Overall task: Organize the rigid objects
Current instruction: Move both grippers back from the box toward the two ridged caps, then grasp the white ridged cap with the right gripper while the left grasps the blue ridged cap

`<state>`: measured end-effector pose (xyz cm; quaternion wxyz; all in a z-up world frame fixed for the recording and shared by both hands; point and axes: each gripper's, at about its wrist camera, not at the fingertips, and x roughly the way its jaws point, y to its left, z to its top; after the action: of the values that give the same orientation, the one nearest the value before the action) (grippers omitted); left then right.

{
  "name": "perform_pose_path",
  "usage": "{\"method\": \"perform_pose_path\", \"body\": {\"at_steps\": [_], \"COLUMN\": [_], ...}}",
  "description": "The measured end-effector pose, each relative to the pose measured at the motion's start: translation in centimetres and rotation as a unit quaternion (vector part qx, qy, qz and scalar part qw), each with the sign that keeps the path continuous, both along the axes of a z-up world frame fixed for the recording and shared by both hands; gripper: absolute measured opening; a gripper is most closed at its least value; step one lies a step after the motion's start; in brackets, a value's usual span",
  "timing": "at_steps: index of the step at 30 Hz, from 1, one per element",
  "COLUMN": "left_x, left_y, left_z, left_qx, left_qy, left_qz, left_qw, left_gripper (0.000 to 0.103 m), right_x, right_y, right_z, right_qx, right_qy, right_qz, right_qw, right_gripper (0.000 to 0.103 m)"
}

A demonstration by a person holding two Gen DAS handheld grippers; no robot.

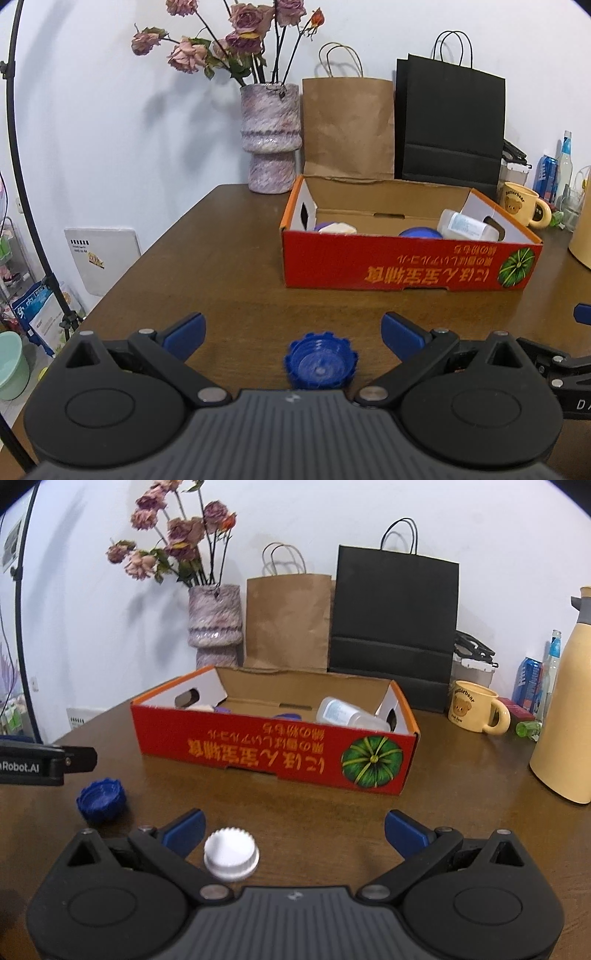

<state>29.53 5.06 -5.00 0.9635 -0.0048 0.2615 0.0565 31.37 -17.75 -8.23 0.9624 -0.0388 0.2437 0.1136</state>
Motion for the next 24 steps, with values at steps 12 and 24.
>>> {"method": "perform_pose_path", "body": {"at_steps": [12, 24], "left_x": [-0.2, 0.7], "left_y": [2.0, 1.9], "left_z": [-1.1, -2.1], "left_qx": [-0.013, -0.015], "left_qy": [0.020, 0.045], "left_qz": [0.000, -0.012], "left_qw": [0.9997, 0.9988], "left_gripper": [0.103, 0.103], "right_x": [0.9, 2.3], "right_y": [2.3, 3.4], "right_z": [-2.0, -2.4], "right_qx": [-0.022, -0.005], "right_qy": [0.058, 0.069], "right_qz": [0.027, 0.066], "right_qw": [0.998, 0.995], "right_gripper": [0.103, 0.039]}}
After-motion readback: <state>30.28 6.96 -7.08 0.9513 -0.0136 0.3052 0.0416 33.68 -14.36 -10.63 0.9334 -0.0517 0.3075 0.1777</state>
